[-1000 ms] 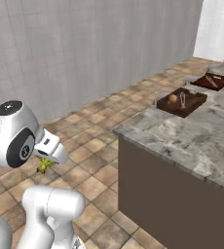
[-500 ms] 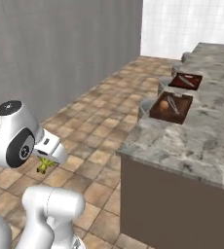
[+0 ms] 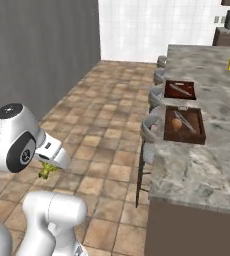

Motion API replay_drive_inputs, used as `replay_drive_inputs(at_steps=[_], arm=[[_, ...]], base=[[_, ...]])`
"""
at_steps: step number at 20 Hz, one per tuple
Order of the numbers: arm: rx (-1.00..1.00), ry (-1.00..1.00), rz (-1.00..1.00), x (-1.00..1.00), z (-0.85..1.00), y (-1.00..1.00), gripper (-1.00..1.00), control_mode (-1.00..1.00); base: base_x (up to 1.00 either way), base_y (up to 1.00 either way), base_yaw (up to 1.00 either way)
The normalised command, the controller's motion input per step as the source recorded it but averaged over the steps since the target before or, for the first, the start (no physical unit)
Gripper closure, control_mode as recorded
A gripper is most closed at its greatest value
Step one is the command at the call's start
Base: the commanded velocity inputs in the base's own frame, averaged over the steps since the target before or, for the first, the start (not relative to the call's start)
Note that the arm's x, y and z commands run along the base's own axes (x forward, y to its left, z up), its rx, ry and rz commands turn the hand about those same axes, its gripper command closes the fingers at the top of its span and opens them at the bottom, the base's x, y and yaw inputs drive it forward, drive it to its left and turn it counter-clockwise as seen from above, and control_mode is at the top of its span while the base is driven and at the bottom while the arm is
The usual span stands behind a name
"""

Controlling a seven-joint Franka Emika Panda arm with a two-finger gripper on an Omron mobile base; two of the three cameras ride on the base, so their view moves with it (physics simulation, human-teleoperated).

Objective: Gather the broccoli and onion from the fridge and place them on a tray on the dining counter. Then gather the chicken drumsticks from the fridge and place them on the other tray.

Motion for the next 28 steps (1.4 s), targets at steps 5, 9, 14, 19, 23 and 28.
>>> replay_drive_inputs(at_steps=[5, 9, 14, 19, 23, 28], arm=[[0.0, 0.0, 0.0, 0.0, 0.0, 0.0, 1.0, 1.0], [0.0, 0.0, 0.0, 0.0, 0.0, 0.0, 1.0, 1.0], [0.0, 0.0, 0.0, 0.0, 0.0, 0.0, 1.0, 1.0], [0.0, 0.0, 0.0, 0.0, 0.0, 0.0, 1.0, 1.0], [0.0, 0.0, 0.0, 0.0, 0.0, 0.0, 1.0, 1.0], [0.0, 0.0, 0.0, 0.0, 0.0, 0.0, 1.0, 1.0]], base=[[0.97, 1.0, -0.4], [1.0, 0.98, -0.5], [0.99, 0.82, -0.6], [0.86, 0.67, -0.69], [0.75, 0.79, -0.64], [0.56, 0.92, -0.58]])
